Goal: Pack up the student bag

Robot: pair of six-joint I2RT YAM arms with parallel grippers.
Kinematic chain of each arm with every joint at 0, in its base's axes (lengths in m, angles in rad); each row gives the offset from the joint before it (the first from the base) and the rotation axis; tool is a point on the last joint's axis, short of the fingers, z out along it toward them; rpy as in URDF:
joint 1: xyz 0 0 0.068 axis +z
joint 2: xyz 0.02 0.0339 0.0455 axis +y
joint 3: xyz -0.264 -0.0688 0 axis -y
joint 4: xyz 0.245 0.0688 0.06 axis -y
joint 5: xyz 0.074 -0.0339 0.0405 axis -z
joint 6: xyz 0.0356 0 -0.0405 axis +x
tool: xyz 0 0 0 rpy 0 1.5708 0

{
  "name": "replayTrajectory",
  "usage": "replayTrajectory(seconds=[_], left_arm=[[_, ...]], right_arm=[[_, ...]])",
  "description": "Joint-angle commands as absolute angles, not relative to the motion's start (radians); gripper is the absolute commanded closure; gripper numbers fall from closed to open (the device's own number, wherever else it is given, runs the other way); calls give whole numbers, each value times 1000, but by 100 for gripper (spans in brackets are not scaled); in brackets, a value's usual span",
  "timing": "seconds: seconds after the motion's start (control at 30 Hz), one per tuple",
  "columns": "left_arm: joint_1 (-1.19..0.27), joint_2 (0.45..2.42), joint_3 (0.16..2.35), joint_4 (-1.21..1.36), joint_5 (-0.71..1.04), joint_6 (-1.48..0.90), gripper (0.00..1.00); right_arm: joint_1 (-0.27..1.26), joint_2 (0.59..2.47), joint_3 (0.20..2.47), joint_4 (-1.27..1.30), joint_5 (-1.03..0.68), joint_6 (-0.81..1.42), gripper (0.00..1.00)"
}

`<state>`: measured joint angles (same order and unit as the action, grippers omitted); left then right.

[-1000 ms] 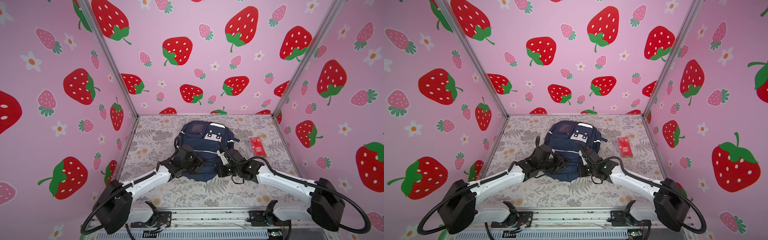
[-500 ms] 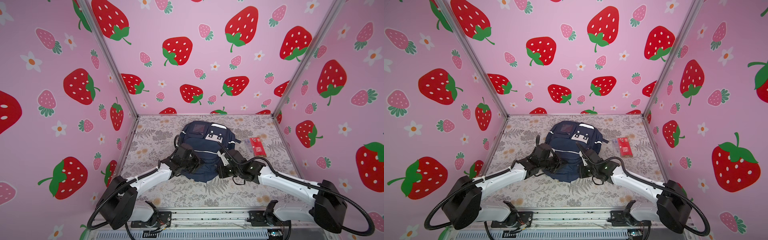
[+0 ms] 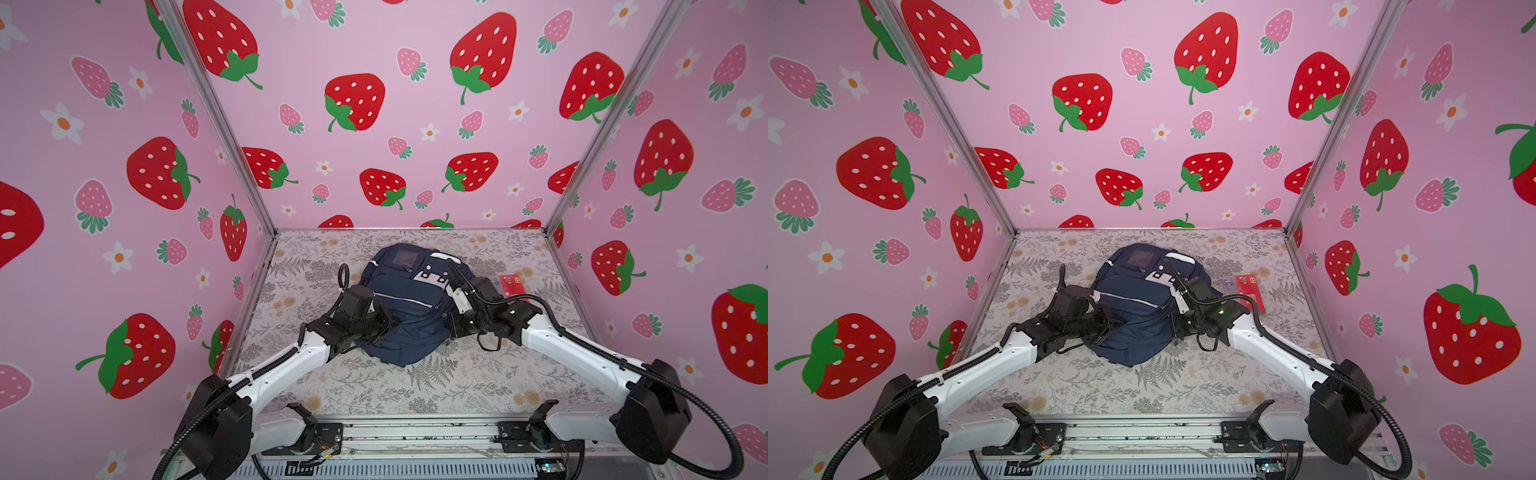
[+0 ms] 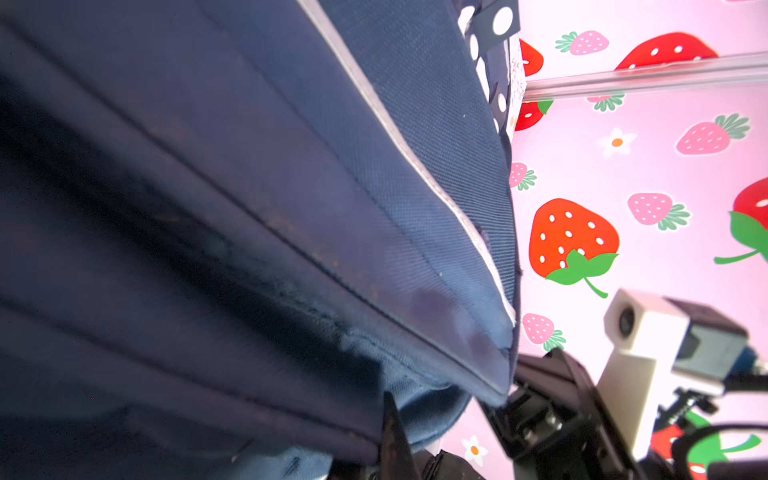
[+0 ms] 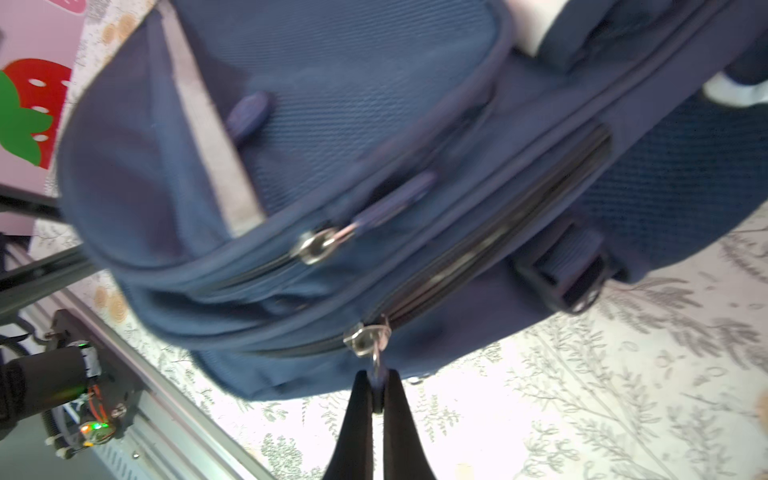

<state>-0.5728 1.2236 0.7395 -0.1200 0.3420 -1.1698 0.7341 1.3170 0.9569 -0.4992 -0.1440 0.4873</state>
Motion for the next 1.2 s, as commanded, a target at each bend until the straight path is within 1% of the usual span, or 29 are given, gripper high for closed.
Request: replayTrajectory(seconds=[0.0,0.27,0.37,0.6,0.83,0.87,0.93,0.97,1.0,1.03,1.1,1.17], left_arm=[[-546,1206,770,-233,283,-1088,100],[-546,1200,765,-229,310,-1069,100],[-545,1202,761,-224,320,-1068,100],[-545,1222,749,-191,334,-1083,100],[-549,1238,732,-152,345,-1106,100],[-548,1242,734,-148,348,-1107,100],[-549,1251,740,-138,363,-1106,100],[-549,1256,743,-138,366,-1108,90],[-549,1258,747,-138,366,-1107,81],[-549,1258,748,-138,365,-1106,78],[-549,1257,749,-138,364,-1101,77],[-549,1258,755,-142,366,-1099,73]], right_arm=[[653,1352,1001,-569,-22,417,100],[589,1415,993,-466,-35,363,100],[570,1429,992,-429,-63,358,100],[555,1491,1008,-399,-73,328,100],[551,1497,1000,-375,-95,333,100],[550,1497,1000,-375,-110,328,98],[551,1479,994,-382,-124,327,73],[551,1452,983,-385,-130,333,63],[551,1416,968,-384,-133,341,55],[551,1378,955,-383,-132,349,52],[551,1286,918,-382,-112,378,52],[551,1203,889,-404,-89,406,51]])
